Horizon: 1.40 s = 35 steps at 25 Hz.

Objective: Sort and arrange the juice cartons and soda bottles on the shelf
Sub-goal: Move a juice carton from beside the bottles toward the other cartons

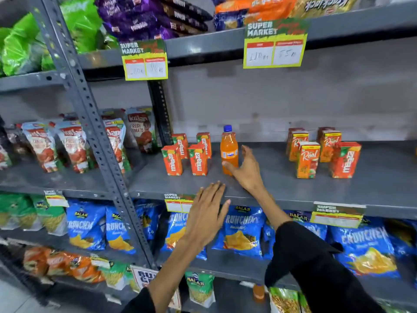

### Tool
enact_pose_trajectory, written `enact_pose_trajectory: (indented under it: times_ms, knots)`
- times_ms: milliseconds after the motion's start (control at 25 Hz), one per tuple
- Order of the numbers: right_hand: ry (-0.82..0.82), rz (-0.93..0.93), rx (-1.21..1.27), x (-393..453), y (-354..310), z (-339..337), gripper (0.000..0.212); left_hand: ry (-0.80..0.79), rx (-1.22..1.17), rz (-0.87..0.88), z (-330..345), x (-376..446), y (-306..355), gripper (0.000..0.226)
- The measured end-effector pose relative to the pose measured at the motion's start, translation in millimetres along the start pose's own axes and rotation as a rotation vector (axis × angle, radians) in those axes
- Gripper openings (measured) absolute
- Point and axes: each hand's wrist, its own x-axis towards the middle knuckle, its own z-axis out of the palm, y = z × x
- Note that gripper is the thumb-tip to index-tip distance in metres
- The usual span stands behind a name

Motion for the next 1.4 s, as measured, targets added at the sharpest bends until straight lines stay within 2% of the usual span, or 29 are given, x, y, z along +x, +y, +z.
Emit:
enact_pose_trajectory:
  times_ms: [80, 240, 440, 560, 840, 1080, 1280, 1400]
  knots:
    - [0.043, 0.022, 0.017, 7, -3, 7, 0.084, -0.018, 0.047, -0.008, 4, 6, -3, 0.056]
    - [0.102, 0.01, 0.016, 11, -4, 14, 0.053, 0.016, 0.061, -0.002, 8, 7, -1, 0.053]
    - [0.063, 0.009, 0.081, -5, -3, -6, 0.044, 0.029, 0.041, -0.04, 6, 5, 6, 0.057]
    - [0.05, -0.03, 0.073, -22, -3, -41, 0.05, 0.041, -0.002, -0.02, 10, 6, 27, 0.058]
    - [0.102, -0.032, 0.036, -46, 18, -177, 0.044, 0.082, -0.126, 0.07, 20, 26, 139, 0.051]
    - [0.196, 0.006, -0.034, -56, 61, -323, 0.024, 0.032, -0.163, 0.104, 45, 41, 272, 0.045]
    - [0.278, 0.078, -0.09, -44, 101, -415, 0.03, -0.019, -0.14, 0.097, 64, 59, 345, 0.056]
    - [0.314, 0.081, -0.123, -32, 120, -438, 0.032, -0.058, -0.096, 0.089, 75, 65, 358, 0.058]
